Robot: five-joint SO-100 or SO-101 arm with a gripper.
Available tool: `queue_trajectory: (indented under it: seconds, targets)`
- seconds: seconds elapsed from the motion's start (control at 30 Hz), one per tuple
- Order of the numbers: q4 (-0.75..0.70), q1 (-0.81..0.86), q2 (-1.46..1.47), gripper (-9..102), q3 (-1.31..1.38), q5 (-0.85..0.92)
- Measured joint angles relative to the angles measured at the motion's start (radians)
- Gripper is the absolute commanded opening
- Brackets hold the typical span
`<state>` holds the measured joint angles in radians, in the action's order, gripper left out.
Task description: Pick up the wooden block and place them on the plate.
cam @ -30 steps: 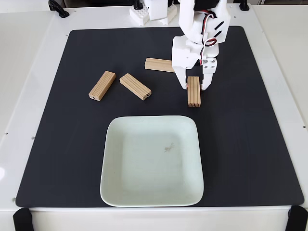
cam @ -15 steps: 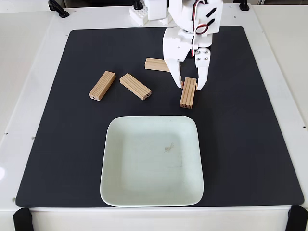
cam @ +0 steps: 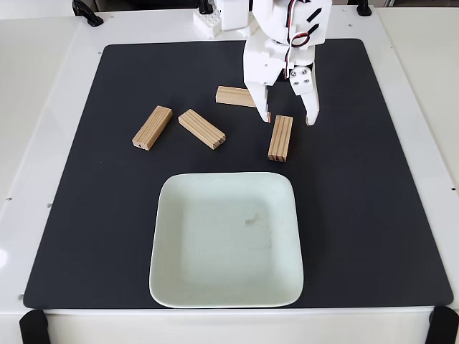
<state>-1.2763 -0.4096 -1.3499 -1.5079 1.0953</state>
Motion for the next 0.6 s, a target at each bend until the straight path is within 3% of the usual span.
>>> queue_trajectory:
  seconds: [0.6]
  targets:
    - [0.060,0.031,0.061,35,-0.002,0.003]
